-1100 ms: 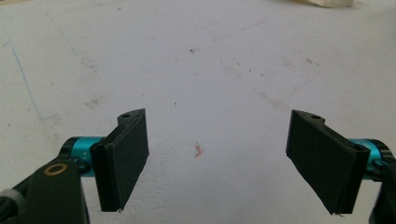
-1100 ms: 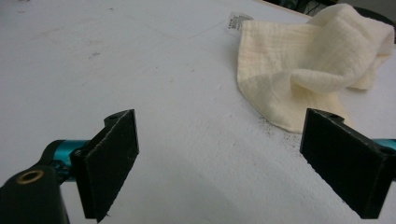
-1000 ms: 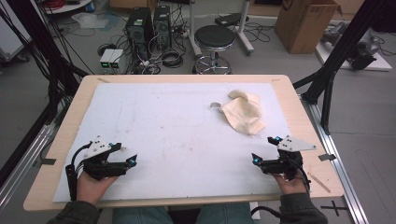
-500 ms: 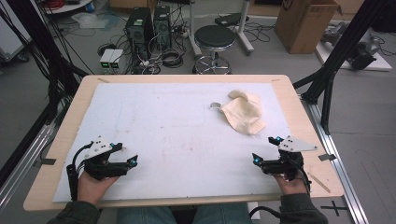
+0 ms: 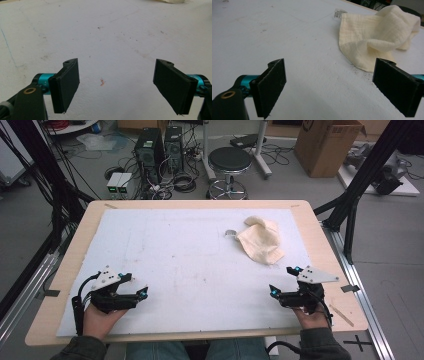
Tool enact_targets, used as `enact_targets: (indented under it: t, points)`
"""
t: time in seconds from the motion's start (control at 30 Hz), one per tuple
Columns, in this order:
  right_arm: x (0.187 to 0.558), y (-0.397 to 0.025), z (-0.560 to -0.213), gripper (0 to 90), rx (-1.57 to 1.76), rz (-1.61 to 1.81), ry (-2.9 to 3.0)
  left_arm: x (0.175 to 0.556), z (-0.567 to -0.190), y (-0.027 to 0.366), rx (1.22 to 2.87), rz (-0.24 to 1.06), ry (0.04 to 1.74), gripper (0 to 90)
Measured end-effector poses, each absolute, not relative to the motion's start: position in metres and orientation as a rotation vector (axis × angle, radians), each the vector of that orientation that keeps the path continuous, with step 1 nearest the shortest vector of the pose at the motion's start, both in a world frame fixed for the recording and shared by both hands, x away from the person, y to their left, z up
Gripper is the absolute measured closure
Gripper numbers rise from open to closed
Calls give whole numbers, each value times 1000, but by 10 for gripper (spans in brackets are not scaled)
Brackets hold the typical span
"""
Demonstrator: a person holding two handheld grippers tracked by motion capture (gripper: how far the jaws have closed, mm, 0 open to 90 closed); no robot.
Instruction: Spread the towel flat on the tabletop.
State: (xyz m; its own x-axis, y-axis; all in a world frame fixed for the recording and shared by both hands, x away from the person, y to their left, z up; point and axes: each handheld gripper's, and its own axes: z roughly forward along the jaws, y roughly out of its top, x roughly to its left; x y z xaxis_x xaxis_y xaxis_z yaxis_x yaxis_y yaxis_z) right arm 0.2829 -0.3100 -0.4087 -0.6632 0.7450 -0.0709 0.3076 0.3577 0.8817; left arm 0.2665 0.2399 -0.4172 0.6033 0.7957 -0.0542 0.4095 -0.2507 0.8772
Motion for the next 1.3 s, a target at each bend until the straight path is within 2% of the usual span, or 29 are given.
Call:
enact_targets:
  t: [0.73,0.93,0.97,1.3]
  points:
    - [288,-310,-403,109,967,1259,2149,266,-417,240,1864,515,973,214]
    - [301,-315,-398,118,1027,1236,2124,267,-417,240,1858,513,977,214]
    - [307,-318,-397,139,1032,1238,2120,267,-417,240,1862,514,977,214]
    - [346,-321,-382,151,1113,1210,2088,268,-417,241,1856,516,986,214]
